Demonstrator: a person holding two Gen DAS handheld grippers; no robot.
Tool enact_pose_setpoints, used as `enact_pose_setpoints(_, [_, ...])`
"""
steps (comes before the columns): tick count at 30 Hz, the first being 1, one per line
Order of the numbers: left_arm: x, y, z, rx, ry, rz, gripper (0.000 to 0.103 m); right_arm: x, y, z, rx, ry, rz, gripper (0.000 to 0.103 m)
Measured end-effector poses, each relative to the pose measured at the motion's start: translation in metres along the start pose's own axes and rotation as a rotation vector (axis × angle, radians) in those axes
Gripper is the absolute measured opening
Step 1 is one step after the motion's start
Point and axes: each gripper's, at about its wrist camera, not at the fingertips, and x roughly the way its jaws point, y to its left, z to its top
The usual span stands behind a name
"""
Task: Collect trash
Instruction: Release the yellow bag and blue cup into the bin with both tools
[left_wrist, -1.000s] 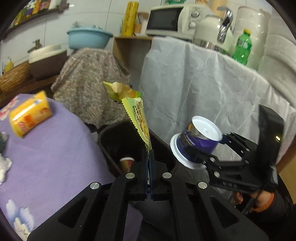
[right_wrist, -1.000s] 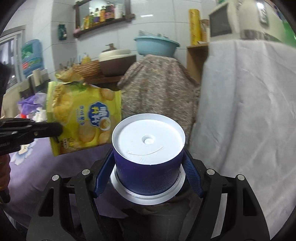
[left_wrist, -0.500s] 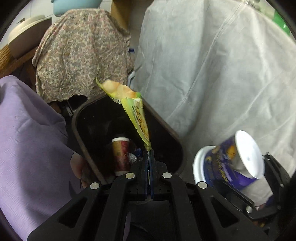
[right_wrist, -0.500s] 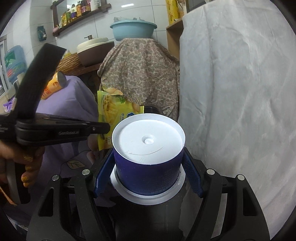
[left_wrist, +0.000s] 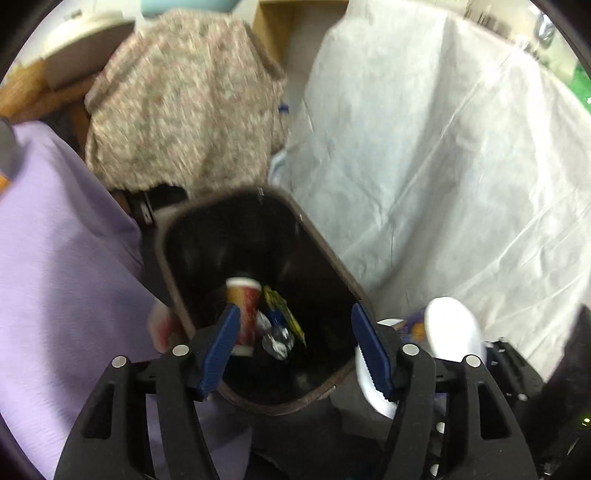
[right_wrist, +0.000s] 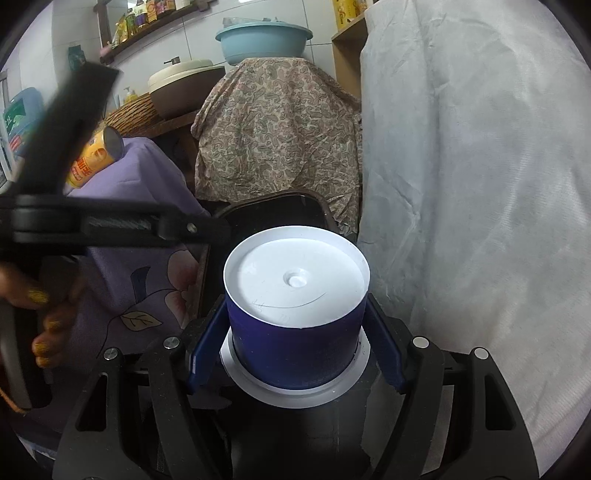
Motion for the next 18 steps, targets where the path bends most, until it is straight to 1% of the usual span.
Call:
enact_pose_setpoints(4, [-0.034, -0.004, 0.001, 0.035, -0.116, 0.088, 0.071, 0.024, 0.01, 0.01, -0.019, 0.024, 0.02, 0.071])
enact_pose_setpoints(8, [-0.064, -0.007, -0.002, 0.078, -0.193, 0.147, 0.077, 0.059, 0.021, 0.014, -0.033, 0.089, 0.042, 0.071])
enact_pose_setpoints(12, [-0.087, -0.004, -0.009, 0.099, -0.234, 0.179, 0.08, 0.099, 0.029, 0.014, -0.047, 0.16, 0.025, 0.071])
enact_pose_setpoints(15, [-0.104, -0.003, -0.015, 0.105, -0.253, 0.193, 0.083, 0.121, 0.028, 0.01, -0.047, 0.204, 0.002, 0.071])
enact_pose_setpoints(18, [-0.116, 0.0, -0.019, 0.108, -0.267, 0.188, 0.086, 0.135, 0.03, 0.008, -0.035, 0.238, -0.006, 0.071])
